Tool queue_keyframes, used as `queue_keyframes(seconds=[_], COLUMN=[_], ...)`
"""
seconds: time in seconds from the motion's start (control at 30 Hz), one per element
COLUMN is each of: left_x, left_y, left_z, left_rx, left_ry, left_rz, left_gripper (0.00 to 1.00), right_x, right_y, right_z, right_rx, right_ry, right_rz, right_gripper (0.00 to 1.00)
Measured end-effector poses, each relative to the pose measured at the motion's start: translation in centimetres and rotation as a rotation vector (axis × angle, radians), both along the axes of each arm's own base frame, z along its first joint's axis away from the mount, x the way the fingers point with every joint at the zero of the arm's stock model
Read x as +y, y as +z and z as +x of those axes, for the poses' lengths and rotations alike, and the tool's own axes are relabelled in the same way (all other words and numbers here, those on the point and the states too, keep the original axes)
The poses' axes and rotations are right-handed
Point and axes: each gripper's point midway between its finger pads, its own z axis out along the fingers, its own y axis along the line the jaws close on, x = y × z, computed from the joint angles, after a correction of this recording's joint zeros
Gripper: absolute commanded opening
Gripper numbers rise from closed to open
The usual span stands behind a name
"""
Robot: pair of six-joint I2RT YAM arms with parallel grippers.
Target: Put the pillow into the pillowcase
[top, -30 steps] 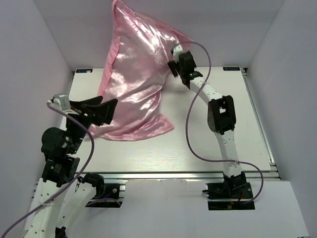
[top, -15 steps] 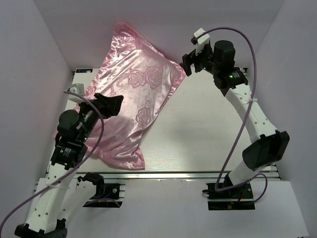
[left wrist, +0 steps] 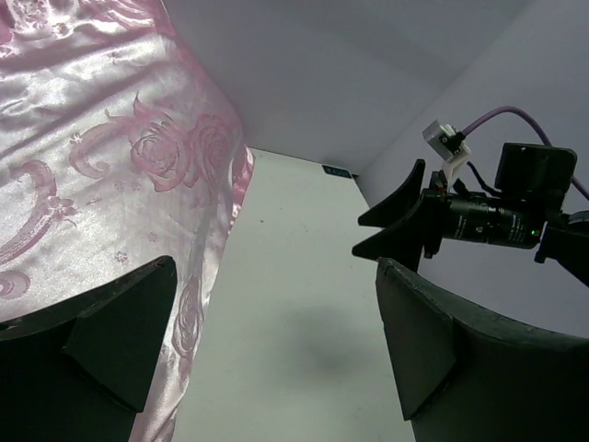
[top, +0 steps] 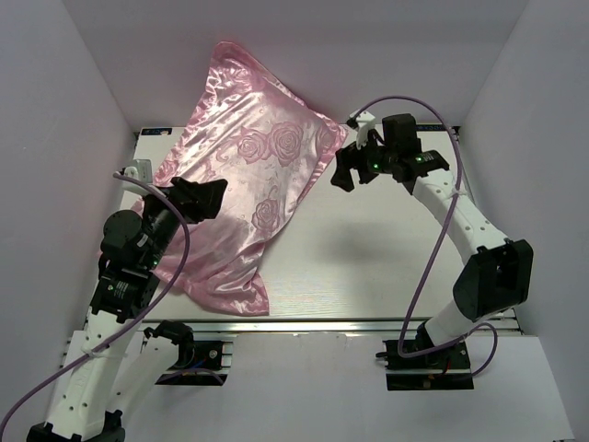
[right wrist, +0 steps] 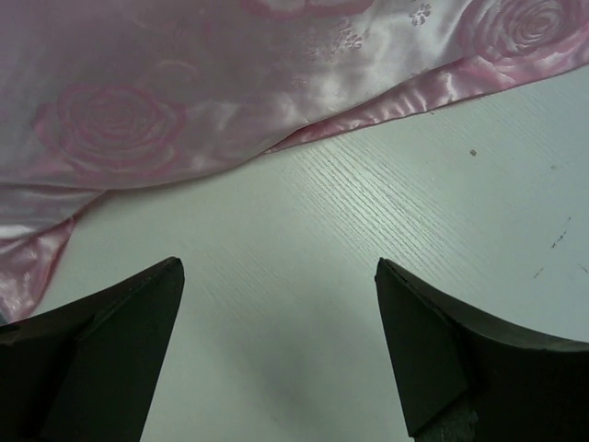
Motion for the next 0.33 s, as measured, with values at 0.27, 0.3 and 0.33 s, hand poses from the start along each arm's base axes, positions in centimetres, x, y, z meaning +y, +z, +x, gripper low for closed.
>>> queue_keyframes(seconds=[0.27, 0.3, 0.33], left_x=[-0.6, -0.7, -0.7], left_y=[0.4, 0.4, 0.4], left_z=[-0.3, -0.4, -0.4], left_rx=[-0.016, -0.016, -0.016], left_ry=[-0.04, -0.043, -0.046], left_rz=[-0.001, -0.001, 0.0], left_gripper=[0.98, 0.98, 0.98], right_x=[-1.0, -1.1, -1.4], right_y=[4.5, 4.8, 5.1], right_z=[0.6, 0.5, 0.6], right_rx=[-0.025, -0.03, -0.04], right_ry=[-0.17, -0.181, -0.195], right_rz=[0.086, 0.088, 0.09], right_gripper=[0.89, 0.9, 0.89])
